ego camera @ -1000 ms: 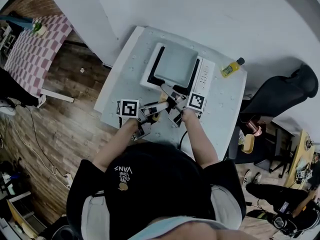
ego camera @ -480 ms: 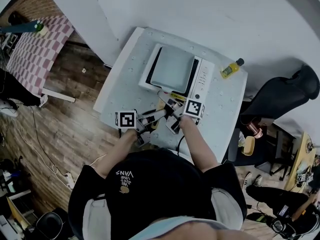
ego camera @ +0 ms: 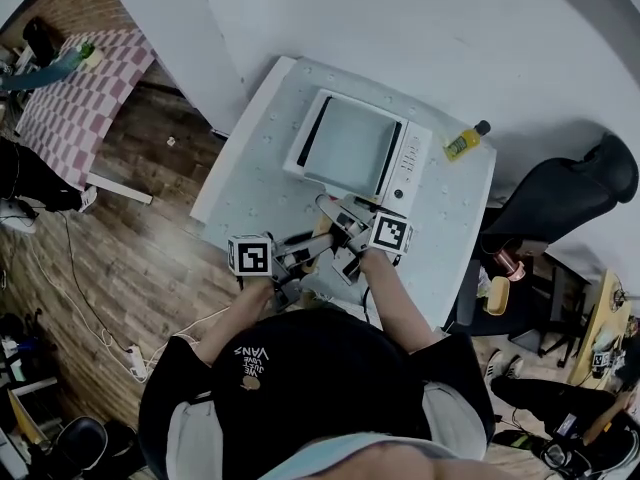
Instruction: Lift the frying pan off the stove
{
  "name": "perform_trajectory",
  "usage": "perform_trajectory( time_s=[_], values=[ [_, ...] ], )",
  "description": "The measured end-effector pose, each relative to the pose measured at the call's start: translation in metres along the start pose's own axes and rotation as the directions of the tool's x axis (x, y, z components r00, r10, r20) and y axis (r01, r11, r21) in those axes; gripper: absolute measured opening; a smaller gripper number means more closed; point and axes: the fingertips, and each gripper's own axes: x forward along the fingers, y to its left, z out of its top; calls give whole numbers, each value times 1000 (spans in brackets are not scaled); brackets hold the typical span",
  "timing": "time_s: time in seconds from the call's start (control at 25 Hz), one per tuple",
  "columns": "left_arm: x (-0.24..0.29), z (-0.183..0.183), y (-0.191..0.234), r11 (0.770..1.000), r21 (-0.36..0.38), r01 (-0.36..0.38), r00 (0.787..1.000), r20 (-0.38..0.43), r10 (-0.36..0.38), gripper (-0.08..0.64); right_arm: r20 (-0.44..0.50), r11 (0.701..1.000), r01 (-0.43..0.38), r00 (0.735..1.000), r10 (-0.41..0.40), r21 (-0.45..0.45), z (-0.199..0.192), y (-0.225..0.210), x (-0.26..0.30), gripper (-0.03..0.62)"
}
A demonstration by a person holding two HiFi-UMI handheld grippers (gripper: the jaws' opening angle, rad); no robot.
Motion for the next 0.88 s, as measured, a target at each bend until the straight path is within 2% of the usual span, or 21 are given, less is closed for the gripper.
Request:
perform_trajectory(
  time_s=[0.24, 0.4, 0.56, 0.88],
  values=[
    [-29, -15, -10, 1000, 8, 13, 1000, -6, -13, 133, 15, 1000, -12, 1000, 13, -26, -30, 16, 2, 202],
    [-55, -29, -17, 1000, 17, 15, 1000, -26, -14, 135, 36, 997, -72, 997, 72, -5, -58, 31, 6, 202],
    [-80, -44, -25, 999, 23, 26, 999, -39, -25, 135, 56, 1000, -1, 998, 2, -20, -87, 29, 1, 202],
    [-130, -92, -36, 999, 18, 28, 999, -46, -28, 139, 66, 999, -18, 998, 20, -40, -153, 41, -11, 202]
  ],
)
